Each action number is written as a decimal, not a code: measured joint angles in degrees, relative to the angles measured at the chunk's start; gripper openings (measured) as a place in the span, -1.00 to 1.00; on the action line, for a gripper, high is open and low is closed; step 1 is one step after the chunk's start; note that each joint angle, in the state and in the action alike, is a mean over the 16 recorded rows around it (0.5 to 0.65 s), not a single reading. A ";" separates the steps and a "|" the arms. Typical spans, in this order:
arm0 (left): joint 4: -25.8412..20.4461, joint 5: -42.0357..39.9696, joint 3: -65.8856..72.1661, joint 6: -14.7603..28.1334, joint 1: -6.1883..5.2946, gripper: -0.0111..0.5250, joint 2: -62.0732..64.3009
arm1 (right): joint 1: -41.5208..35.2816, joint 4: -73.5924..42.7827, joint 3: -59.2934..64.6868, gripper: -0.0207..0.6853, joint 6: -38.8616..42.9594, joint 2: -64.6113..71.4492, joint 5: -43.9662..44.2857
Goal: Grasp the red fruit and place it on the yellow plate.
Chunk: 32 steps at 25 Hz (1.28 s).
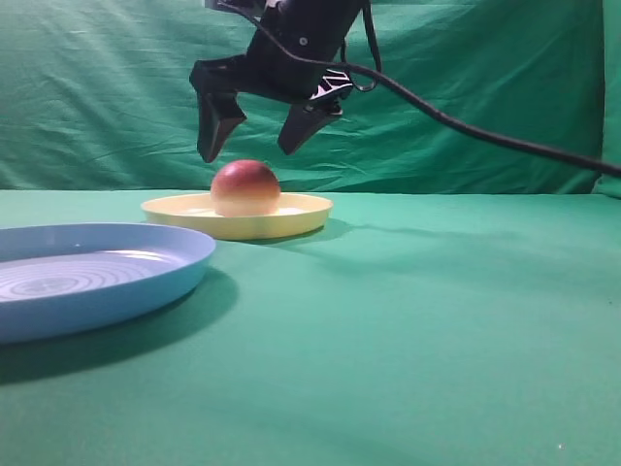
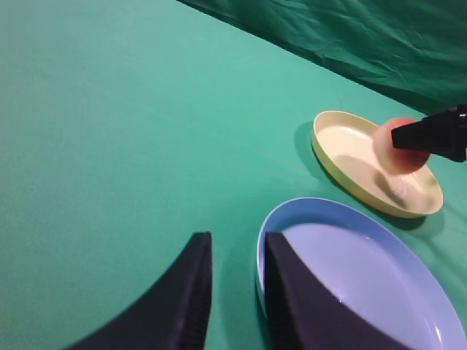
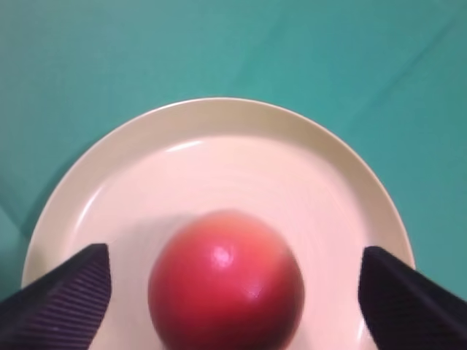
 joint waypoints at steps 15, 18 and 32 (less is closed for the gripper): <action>0.00 0.00 0.00 0.00 0.00 -0.37 0.00 | 0.00 -0.57 8.73 -0.88 3.20 -28.24 16.01; 0.00 0.00 0.00 0.00 0.00 -0.37 0.00 | 0.00 -0.15 16.23 -0.94 3.47 -35.18 12.88; 0.00 0.00 0.00 0.00 0.00 -0.37 0.00 | 0.00 2.81 55.75 -0.94 2.88 -66.77 -4.03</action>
